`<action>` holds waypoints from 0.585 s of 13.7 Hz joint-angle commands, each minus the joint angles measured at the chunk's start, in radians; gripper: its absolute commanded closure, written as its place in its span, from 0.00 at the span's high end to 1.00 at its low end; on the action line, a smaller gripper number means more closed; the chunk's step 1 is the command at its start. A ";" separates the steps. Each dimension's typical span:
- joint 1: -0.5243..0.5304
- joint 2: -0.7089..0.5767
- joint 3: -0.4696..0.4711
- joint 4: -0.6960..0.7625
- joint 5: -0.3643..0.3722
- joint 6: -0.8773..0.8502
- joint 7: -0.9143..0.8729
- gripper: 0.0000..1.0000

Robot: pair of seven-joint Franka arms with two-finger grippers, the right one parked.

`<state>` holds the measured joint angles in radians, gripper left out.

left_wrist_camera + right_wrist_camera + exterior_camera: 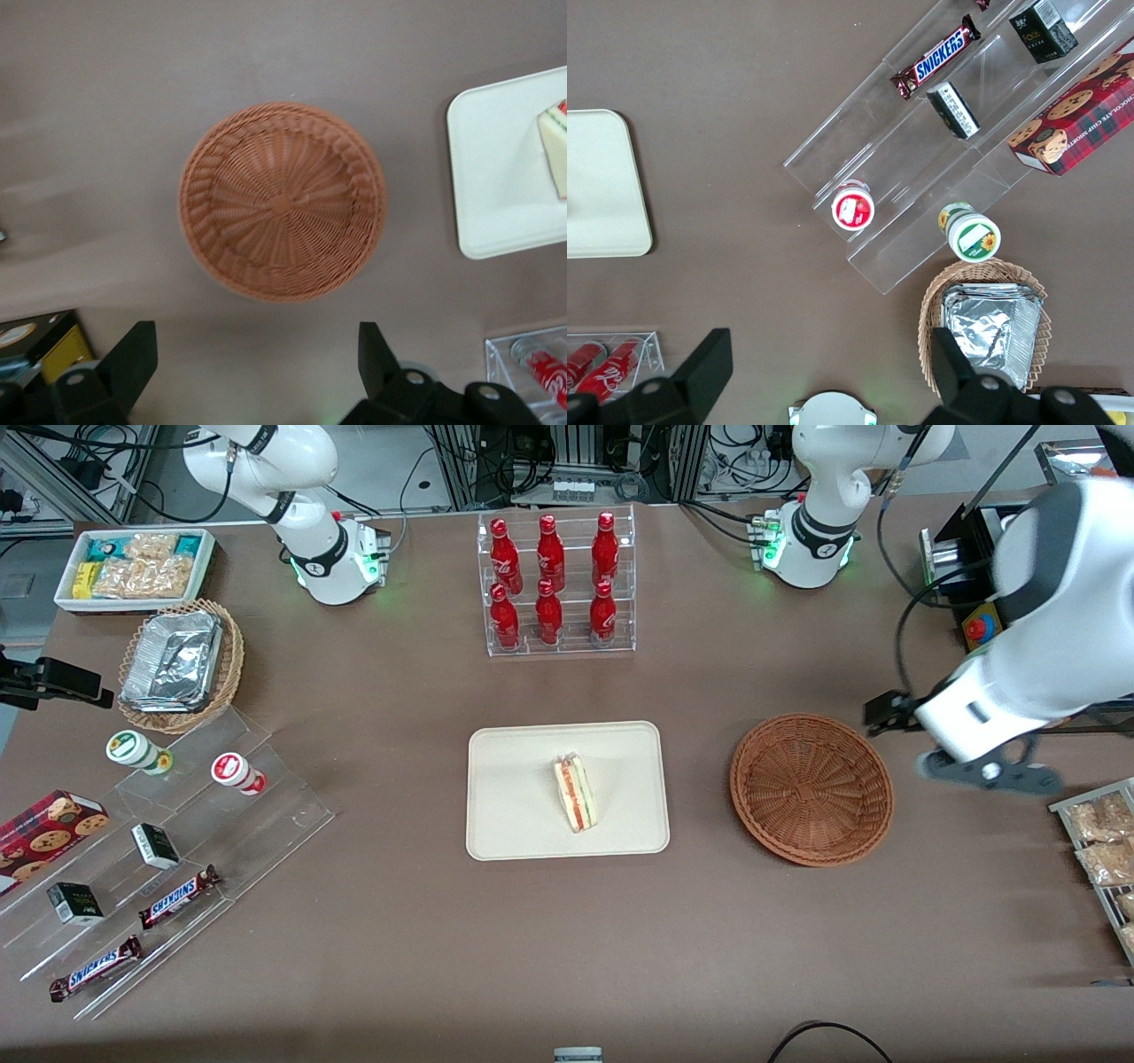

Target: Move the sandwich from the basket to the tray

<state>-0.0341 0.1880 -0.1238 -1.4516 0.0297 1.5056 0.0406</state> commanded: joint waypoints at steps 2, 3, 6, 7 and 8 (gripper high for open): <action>0.059 -0.088 -0.011 -0.029 -0.010 -0.077 0.083 1.00; 0.084 -0.108 -0.013 -0.026 -0.010 -0.093 0.106 1.00; 0.121 -0.136 -0.014 -0.026 -0.008 -0.131 0.105 1.00; 0.121 -0.134 -0.007 -0.026 -0.008 -0.131 0.105 1.00; 0.125 -0.136 -0.007 -0.026 -0.007 -0.124 0.104 1.00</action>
<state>0.0725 0.0705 -0.1240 -1.4529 0.0297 1.3782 0.1285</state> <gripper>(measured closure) 0.000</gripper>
